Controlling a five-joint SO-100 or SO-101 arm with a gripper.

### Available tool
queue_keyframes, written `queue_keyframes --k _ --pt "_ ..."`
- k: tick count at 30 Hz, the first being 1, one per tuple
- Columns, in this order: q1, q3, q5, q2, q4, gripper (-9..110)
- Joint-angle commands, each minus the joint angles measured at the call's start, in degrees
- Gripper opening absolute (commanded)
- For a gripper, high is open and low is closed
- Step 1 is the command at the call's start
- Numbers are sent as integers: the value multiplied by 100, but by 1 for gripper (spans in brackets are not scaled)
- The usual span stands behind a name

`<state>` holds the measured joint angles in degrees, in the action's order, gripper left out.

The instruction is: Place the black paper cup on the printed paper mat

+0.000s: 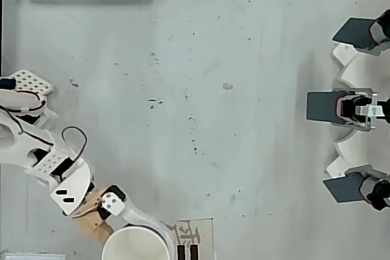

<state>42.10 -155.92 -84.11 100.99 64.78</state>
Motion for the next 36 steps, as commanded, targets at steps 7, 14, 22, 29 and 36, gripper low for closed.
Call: queue_keyframes --k 7,14,22,29,36 --pt "114 1178 35 -940 132 11" --pt "114 2197 44 -1854 132 11" --pt "114 2979 0 -2725 448 11" --pt "114 3480 -18 -3410 729 11" --pt "114 3973 -26 -3858 703 11"
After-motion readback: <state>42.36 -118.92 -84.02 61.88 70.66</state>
